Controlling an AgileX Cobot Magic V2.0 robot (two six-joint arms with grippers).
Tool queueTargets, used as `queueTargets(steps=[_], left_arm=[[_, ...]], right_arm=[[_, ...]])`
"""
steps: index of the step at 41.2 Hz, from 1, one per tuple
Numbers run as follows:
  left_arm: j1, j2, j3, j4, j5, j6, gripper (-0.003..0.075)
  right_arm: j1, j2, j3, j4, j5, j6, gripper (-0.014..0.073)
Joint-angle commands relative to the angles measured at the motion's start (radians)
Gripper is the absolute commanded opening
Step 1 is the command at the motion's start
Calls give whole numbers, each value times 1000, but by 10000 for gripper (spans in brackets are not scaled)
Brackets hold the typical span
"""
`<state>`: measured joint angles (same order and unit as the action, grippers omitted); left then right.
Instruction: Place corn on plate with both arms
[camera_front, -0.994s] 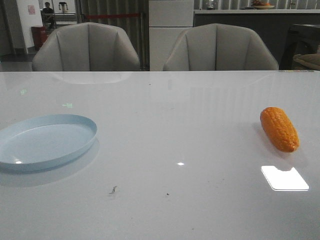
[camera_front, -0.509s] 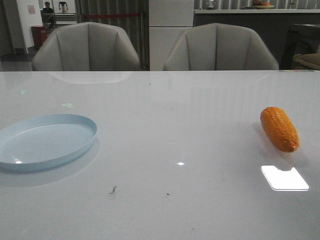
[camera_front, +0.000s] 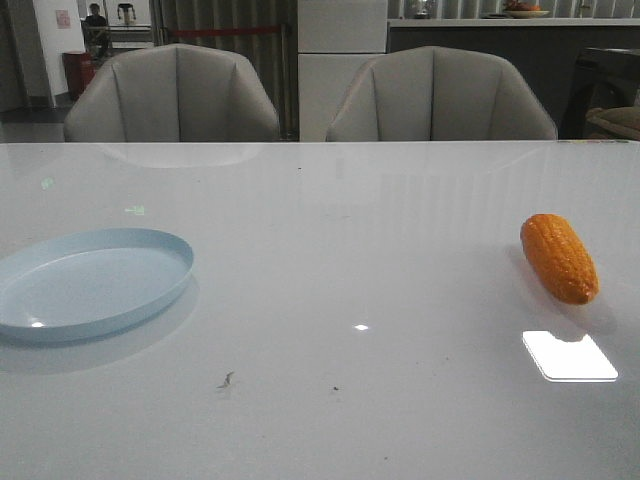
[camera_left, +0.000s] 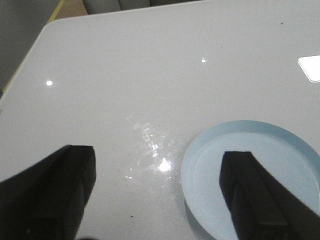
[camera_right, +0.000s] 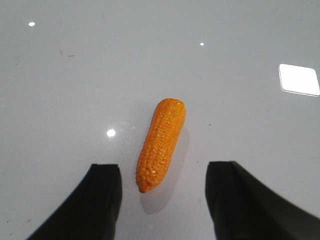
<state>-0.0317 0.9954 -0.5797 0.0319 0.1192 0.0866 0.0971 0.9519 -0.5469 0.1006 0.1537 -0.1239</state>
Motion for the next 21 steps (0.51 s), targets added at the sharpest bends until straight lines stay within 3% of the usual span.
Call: queueTargets(steps=[1,9,21], left_arm=[[0,21,-57,-46,-26,-7,524],[4,160,-273,-72,282,-7,518],[4,490,-700,-72,670,-7,518]], right_arm=[[1,-9,-34,-4,-63,-10,485],[1,-8,-74,97,51,-8,485],[1,-5,-98,99,157,-8,485]])
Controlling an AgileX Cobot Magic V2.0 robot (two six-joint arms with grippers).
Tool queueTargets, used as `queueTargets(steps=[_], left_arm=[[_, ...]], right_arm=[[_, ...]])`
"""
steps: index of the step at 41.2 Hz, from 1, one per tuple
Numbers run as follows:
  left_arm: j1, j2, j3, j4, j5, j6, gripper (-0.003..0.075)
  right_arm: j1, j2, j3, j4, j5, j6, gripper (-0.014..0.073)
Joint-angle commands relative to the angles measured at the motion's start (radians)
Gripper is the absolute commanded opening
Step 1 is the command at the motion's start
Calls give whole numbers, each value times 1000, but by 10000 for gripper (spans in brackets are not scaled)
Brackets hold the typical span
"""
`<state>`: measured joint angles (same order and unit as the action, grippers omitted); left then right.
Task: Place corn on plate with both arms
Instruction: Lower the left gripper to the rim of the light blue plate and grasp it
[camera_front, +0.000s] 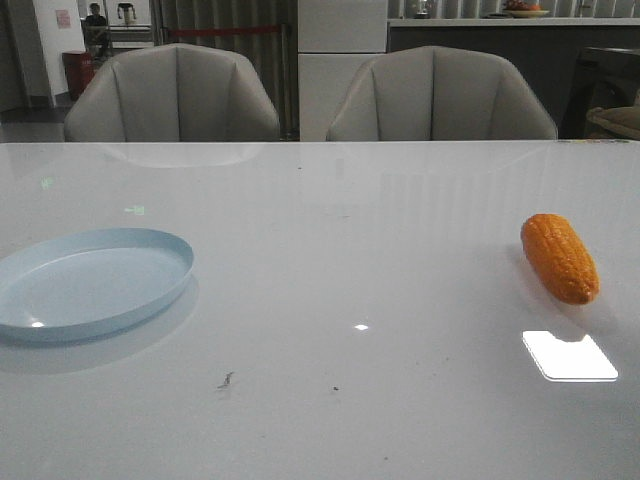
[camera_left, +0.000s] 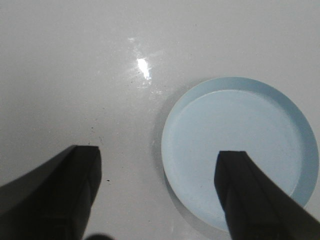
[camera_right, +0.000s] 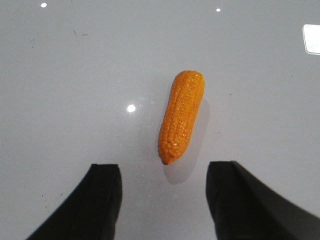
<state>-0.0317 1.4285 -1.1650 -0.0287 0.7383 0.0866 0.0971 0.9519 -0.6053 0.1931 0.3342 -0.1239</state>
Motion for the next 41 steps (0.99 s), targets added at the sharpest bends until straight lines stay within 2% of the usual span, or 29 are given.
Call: queueTargets(steps=[1,9,18,41], left_arm=[[4,91,-145,-11,67,-7,518],[4,298,-287,-13,178,-7,513],[4,431,-303,-36,188,-7,506],[4,552,-303,-36,176,-7,506]], right_arm=[[1,-2,-40,7,-16,-8,485],[1,10,-40,7,14,-8,485],[1,11,-40,7,14,-8,485],[1,11,-40,7,14,-8,485]])
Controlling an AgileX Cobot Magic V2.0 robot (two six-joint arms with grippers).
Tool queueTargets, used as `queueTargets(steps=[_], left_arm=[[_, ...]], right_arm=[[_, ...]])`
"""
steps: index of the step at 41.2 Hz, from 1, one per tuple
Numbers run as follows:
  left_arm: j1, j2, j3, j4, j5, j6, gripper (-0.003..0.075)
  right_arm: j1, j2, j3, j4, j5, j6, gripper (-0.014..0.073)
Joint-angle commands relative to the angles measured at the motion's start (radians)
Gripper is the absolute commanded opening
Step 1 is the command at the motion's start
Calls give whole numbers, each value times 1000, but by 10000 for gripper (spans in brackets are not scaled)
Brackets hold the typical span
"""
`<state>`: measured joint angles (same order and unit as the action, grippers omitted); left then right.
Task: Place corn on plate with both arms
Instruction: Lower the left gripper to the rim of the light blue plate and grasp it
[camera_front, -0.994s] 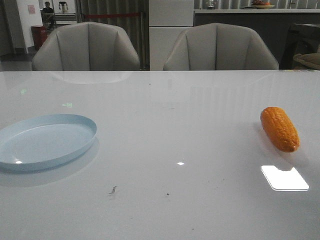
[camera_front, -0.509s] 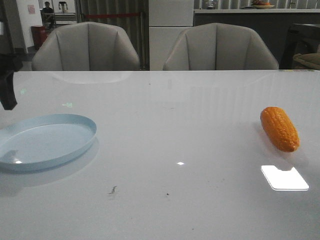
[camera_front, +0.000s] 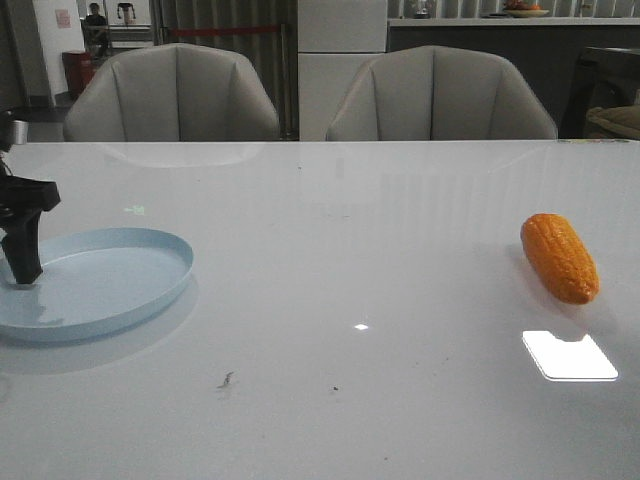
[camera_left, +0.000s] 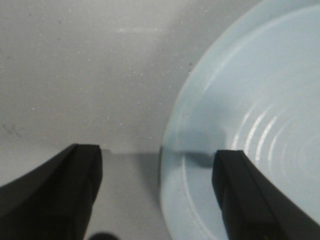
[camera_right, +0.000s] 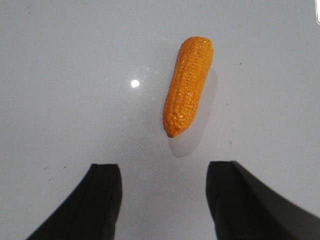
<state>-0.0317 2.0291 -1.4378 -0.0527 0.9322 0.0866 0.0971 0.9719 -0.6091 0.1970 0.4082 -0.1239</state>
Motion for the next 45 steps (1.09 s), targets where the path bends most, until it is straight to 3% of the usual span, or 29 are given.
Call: queueTargets(steps=[1,8,11,25,45], left_arm=[[4,-49,-30,-12,-21,-7,506],[4,-49,-30,-12,-37,-7,505],[4,-49,-30,-12,-44,-7,470],[4,-49,-30,-16,-44,-7,84],[4,-49,-82,-16,10,-7,88]], right_arm=[[1,-8,-36,3,-60,-8,485],[1,-8,-36,3,-60,-8,485],[1,-8,-36,3,-60,-8,485],[1,-9,-36,3,-63,-8,485],[1,-9,-36,3,-61,-8,485]])
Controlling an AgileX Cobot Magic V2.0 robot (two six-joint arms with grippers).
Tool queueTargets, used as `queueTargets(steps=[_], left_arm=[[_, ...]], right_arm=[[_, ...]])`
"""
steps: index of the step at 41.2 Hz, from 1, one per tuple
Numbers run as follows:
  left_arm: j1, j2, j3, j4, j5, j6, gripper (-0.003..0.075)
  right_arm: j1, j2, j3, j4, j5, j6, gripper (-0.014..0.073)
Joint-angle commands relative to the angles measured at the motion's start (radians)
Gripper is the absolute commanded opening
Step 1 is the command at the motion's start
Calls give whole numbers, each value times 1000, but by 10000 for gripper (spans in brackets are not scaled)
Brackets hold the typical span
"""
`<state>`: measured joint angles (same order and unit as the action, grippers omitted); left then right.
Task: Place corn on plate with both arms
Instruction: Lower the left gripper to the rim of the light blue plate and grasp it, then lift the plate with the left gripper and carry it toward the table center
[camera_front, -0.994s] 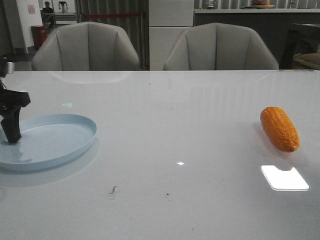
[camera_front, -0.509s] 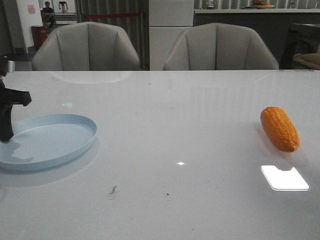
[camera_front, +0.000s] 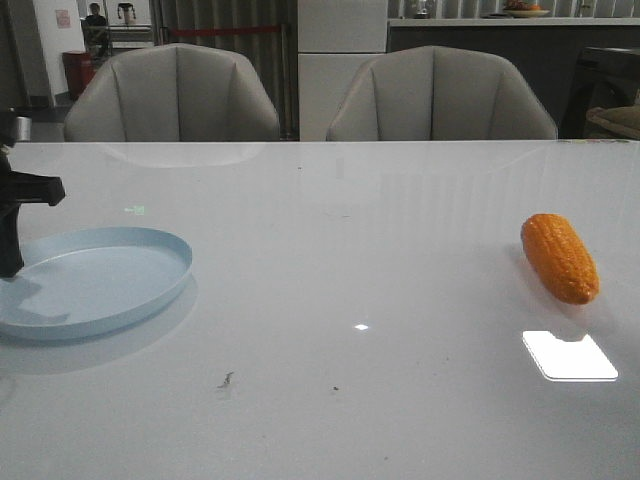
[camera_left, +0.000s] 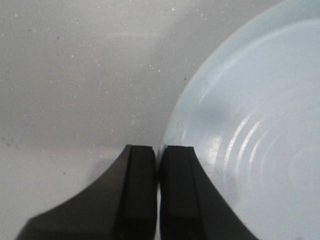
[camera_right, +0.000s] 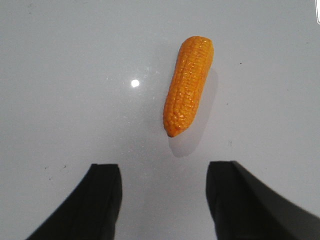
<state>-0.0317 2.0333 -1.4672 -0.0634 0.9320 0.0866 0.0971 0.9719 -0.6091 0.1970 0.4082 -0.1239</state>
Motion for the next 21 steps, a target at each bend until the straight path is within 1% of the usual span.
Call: queueTargets(steps=[1,7,12,21], left_arm=[[4,-53,-62,-7,17,-7,88],[4,-53,-143,-30,71,-7,88],[4,-53,-224,-84,124,5,88],[4,-53,-359,-262,186,48,88]], right_arm=[[1,-9,-36,3,-61,-9,485],[1,-9,-36,3,-61,-9,485],[1,-9,-36,3,-61,-9,485],[1,-9,-36,3,-61,-9,485]])
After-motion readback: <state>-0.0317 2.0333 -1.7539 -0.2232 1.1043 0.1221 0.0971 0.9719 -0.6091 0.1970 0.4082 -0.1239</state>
